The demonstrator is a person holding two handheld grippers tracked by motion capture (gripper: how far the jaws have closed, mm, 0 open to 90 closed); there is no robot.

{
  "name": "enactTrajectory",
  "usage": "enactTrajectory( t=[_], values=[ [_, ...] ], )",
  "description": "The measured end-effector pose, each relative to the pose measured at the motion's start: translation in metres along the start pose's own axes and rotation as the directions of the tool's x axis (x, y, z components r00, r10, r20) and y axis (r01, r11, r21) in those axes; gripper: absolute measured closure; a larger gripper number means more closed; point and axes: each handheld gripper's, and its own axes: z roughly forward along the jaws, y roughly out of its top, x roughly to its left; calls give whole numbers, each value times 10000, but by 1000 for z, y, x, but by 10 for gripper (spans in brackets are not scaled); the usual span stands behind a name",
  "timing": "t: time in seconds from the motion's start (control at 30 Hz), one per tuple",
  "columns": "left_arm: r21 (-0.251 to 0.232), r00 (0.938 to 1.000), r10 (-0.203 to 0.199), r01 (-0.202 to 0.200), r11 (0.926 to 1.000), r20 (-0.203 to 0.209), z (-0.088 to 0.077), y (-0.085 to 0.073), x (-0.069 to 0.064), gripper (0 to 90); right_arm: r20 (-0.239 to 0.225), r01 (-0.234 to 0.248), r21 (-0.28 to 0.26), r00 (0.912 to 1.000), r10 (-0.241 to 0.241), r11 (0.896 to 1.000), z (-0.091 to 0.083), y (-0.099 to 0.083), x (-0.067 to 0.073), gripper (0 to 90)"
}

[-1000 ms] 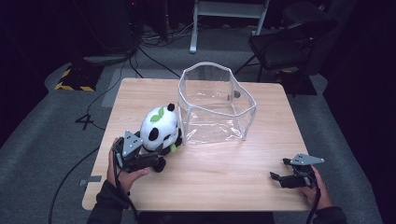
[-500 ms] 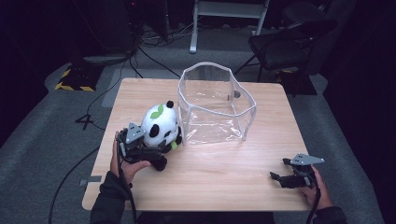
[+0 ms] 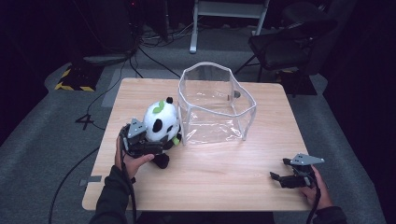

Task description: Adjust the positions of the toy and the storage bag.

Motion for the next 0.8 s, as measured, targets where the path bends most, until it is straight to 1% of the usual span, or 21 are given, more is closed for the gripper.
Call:
enactTrajectory(
  t=[0.07, 0.1, 0.13, 0.17, 0.23, 0.27, 0.3, 0.33, 0.37, 0.43, 0.47, 0.53, 0.57, 0.6, 0.63, 0.67, 0.7, 0.73, 0.77, 0.8],
  values=[
    [5, 10000, 80, -80, 10000, -46, 0, 0, 0, 128, -1, 0, 0, 10000, 0, 10000, 0, 0, 0, 128],
    [85, 9997, 245, -245, 9997, -4, 0, 0, 0, 155, -129, 170, -83, 9998, -171, 9998, -1, -1, 0, 161],
    [128, 9993, 378, -377, 9992, -50, -1, 0, -1, 177, -197, 240, -96, 9995, -242, 9997, -2, -1, 1, 160],
    [170, 9989, 460, -458, 9988, -113, -1, 0, -1, 200, -166, 322, -83, 9993, -323, 9994, -2, -1, 1, 157],
    [210, 9984, 530, -526, 9984, -179, -2, 1, -3, 229, 36, 487, -96, 9988, -486, 9988, -3, 0, 2, 165],
    [210, 9984, 530, -526, 9984, -179, -2, 1, -3, 238, 137, 558, -156, 9984, -555, 9983, -5, 0, 2, 175],
    [244, 9983, 547, -542, 9982, -211, -2, 1, -3, 245, 137, 649, -325, 9978, -645, 9974, -7, 0, 1, 183],
    [244, 9983, 547, -542, 9982, -211, -2, 1, -3, 249, 137, 649, -325, 9978, -645, 9974, -7, 0, 1, 183],
    [228, 9986, 466, -461, 9987, -247, -3, 0, -3, 251, 325, 492, -500, 9983, -476, 9975, -9, 1, 0, 183],
    [206, 9987, 429, -423, 9989, -259, -4, 0, -3, 257, 259, 222, -436, 9994, -211, 9988, -10, 2, -4, 185],
    [237, 9986, 462, -456, 9987, -261, -5, -1, -3, 260, 228, 183, -509, 9996, -171, 9985, -10, 4, -6, 188],
    [240, 9985, 483, -477, 9986, -268, -5, -1, -4, 261, 554, 155, -587, 9984, -123, 9982, -12, 11, -7, 209],
    [240, 9985, 483, -477, 9986, -268, -5, -1, -4, 261, 544, 82, -783, 9985, -40, 9969, -14, 16, -8, 212],
    [290, 9982, 543, -536, 9981, -258, -6, -1, -5, 261, 544, 82, -783, 9985, -40, 9969, -14, 16, -8, 212],
    [296, 9983, 526, -518, 9982, -266, -6, -1, -5, 260, 484, 63, -1052, 9988, -12, 9944, -17, 22, -10, 217],
    [260, 9985, 473, -466, 9986, -278, -6, -2, -5, 259, 456, -71, -1214, 9989, 127, 9926, -19, 34, -11, 223],
    [226, 9987, 425, -418, 9989, -297, -6, -2, -5, 258, 409, -133, -1292, 9990, 187, 9915, -20, 40, -12, 224],
    [216, 9986, 435, -429, 9988, -299, -6, -3, -5, 257, 505, -227, -1300, 9983, 295, 9913, -20, 47, -14, 230],
    [216, 9986, 435, -429, 9988, -299, -6, -3, -5, 257, 505, -227, -1300, 9983, 295, 9913, -20, 47, -14, 230],
    [179, 9984, 464, -458, 9988, -319, -6, -3, -5, 257, 692, -299, -1369, 9968, 396, 9901, -19, 62, -17, 237]
  ],
)
